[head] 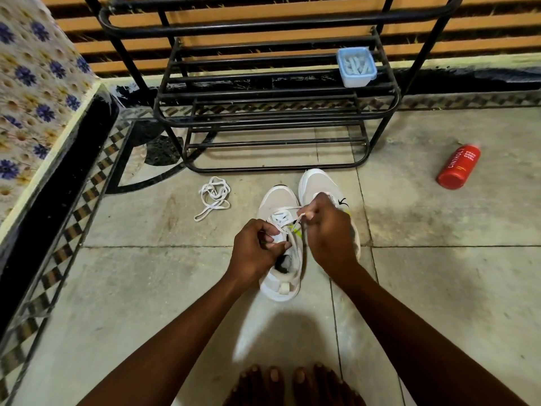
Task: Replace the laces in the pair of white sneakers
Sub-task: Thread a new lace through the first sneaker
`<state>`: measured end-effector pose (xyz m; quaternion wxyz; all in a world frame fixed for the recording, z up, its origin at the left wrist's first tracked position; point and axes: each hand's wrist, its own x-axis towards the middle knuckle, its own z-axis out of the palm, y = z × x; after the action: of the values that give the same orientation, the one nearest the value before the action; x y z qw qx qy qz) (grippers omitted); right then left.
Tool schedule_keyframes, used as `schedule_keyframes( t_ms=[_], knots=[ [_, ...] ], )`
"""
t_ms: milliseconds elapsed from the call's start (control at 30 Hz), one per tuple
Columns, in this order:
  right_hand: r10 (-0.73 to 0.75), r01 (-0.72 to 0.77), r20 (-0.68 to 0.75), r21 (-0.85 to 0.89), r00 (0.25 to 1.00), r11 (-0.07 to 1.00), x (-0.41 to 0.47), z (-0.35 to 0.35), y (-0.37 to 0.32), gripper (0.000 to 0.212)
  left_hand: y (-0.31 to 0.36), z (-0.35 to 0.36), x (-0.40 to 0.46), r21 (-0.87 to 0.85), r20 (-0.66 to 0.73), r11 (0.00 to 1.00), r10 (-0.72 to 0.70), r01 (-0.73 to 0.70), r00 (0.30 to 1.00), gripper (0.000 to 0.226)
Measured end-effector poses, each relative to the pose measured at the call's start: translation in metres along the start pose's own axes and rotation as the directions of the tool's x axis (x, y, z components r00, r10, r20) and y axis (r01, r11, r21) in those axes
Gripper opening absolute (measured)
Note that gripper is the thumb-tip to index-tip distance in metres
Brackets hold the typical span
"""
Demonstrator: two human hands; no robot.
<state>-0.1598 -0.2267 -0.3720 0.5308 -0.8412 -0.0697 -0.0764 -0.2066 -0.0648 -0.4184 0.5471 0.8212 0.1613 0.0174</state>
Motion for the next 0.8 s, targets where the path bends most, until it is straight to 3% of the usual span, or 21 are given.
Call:
schedule_keyframes(
  t_ms=[67,100,133,200,233,267,333,400,433,467,533,567,600,633,667,700,733,767,800],
  knots=[
    [0.225,-0.205,0.003,0.423,0.974,0.883,0.005,-0.007,-0.009,0.014,-0.001,0.0,-0.002,-0.014,0.0,1.0,0.006,-0.006,1.0,0.036],
    [0.273,-0.247,0.03,0.529,0.962,0.812,0.008,-0.012,-0.011,0.013,-0.002,0.0,-0.001,-0.019,0.005,1.0,0.005,-0.005,1.0,0.036],
    [0.232,-0.217,0.036,0.51,0.972,0.833,0.013,-0.017,-0.014,0.011,-0.002,-0.001,-0.001,-0.021,0.006,1.0,0.01,-0.01,1.0,0.037],
    [-0.019,0.002,0.104,0.165,0.994,0.986,0.024,-0.028,-0.013,0.007,-0.002,-0.001,-0.002,-0.004,0.005,1.0,0.017,-0.017,1.0,0.037],
    [-0.132,0.15,0.224,-0.062,0.965,0.987,0.027,-0.03,-0.01,0.008,-0.002,-0.001,-0.002,0.006,0.002,1.0,0.018,-0.018,1.0,0.037],
    [-0.219,0.317,0.355,-0.247,0.909,0.916,0.028,-0.031,-0.007,0.01,-0.002,-0.001,-0.002,0.012,0.0,1.0,0.02,-0.02,1.0,0.036],
    [-0.318,0.609,0.576,-0.427,0.753,0.669,0.025,-0.028,0.005,0.013,-0.003,-0.001,-0.002,0.006,-0.006,1.0,0.022,-0.022,1.0,0.036],
    [-0.285,0.737,0.704,-0.496,0.651,0.458,0.023,-0.022,0.014,0.021,-0.003,-0.001,-0.001,0.004,-0.013,1.0,0.024,-0.024,1.0,0.035],
    [-0.319,0.757,0.7,-0.497,0.639,0.424,0.023,-0.019,0.015,0.024,-0.004,-0.001,-0.001,0.001,-0.011,1.0,0.025,-0.025,1.0,0.035],
    [-0.367,0.734,0.648,-0.492,0.668,0.467,0.024,-0.02,0.01,0.022,-0.005,0.0,-0.001,-0.005,-0.007,1.0,0.023,-0.023,1.0,0.035],
    [-0.458,0.586,0.367,-0.449,0.81,0.675,0.023,-0.025,-0.009,0.012,-0.005,-0.001,-0.001,-0.019,-0.005,1.0,0.014,-0.014,1.0,0.035],
    [-0.383,0.438,0.217,-0.347,0.898,0.829,0.021,-0.026,-0.02,0.018,-0.005,-0.002,-0.001,-0.026,0.0,1.0,0.009,-0.009,1.0,0.035],
    [-0.229,0.241,0.114,-0.098,0.967,0.966,0.018,-0.028,-0.03,0.024,-0.006,-0.003,0.0,-0.033,0.006,0.999,0.006,-0.005,1.0,0.035],
    [-0.06,0.042,0.082,0.201,0.995,0.979,0.017,-0.029,-0.035,0.029,-0.006,-0.004,0.001,-0.038,0.014,0.999,0.002,-0.002,1.0,0.035],
    [0.092,-0.134,0.119,0.423,0.989,0.896,0.017,-0.03,-0.038,0.032,-0.006,-0.003,0.001,-0.041,0.023,0.999,-0.005,0.006,1.0,0.036],
    [0.139,-0.197,0.153,0.484,0.978,0.853,0.018,-0.032,-0.041,0.033,-0.004,-0.004,0.001,-0.038,0.029,0.999,-0.006,0.007,1.0,0.036],
    [0.088,-0.137,0.147,0.371,0.985,0.918,0.022,-0.034,-0.039,0.033,-0.003,-0.003,0.0,-0.038,0.024,0.999,-0.005,0.006,1.0,0.035],
    [-0.062,0.045,0.139,0.122,0.988,0.992,0.024,-0.035,-0.032,0.03,-0.002,-0.003,0.0,-0.041,0.017,0.999,-0.002,0.003,1.0,0.035],
    [-0.214,0.239,0.183,-0.126,0.959,0.963,0.024,-0.035,-0.025,0.026,-0.001,-0.003,-0.001,-0.038,0.014,0.999,0.002,-0.002,1.0,0.035]
  ],
)
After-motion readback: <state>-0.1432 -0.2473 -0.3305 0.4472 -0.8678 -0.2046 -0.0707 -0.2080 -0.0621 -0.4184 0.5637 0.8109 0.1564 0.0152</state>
